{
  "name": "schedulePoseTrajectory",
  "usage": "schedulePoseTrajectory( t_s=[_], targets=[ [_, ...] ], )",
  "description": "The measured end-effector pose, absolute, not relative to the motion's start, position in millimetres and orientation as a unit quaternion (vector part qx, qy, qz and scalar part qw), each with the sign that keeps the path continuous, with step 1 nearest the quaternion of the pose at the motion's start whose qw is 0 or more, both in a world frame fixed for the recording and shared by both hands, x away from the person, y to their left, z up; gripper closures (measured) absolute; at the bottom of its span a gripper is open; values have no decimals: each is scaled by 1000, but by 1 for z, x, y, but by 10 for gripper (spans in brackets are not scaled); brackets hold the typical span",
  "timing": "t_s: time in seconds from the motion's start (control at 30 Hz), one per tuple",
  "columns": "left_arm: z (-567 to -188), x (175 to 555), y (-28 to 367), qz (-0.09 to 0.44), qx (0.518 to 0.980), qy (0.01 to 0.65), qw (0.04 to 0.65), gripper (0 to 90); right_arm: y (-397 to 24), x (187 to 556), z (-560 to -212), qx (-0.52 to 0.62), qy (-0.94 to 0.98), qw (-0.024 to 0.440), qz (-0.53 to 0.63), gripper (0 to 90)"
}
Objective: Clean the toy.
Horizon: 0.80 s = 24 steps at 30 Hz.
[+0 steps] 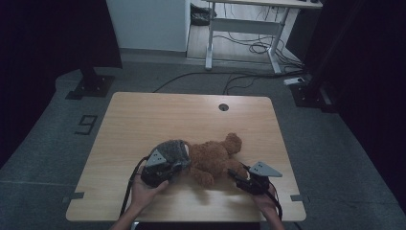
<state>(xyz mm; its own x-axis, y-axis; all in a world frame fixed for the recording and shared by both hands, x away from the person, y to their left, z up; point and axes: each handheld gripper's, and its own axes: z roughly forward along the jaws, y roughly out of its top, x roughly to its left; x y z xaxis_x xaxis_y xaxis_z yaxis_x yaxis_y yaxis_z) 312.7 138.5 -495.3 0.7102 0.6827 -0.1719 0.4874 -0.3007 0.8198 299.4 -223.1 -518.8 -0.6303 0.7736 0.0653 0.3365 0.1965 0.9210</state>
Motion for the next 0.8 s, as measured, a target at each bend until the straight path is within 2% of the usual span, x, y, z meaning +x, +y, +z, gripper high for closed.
schedulePoseTrajectory(
  t_s=[0.33,0.6,0.8],
  targets=[
    [-499,334,124,115,798,380,453,811,-213,306,-533,395,742,265,473,586],
    [-493,328,133,125,793,381,458,808,-218,310,-535,401,730,262,487,565],
    [-477,316,164,159,781,397,455,805,-222,310,-534,407,722,256,498,559]
  ],
)
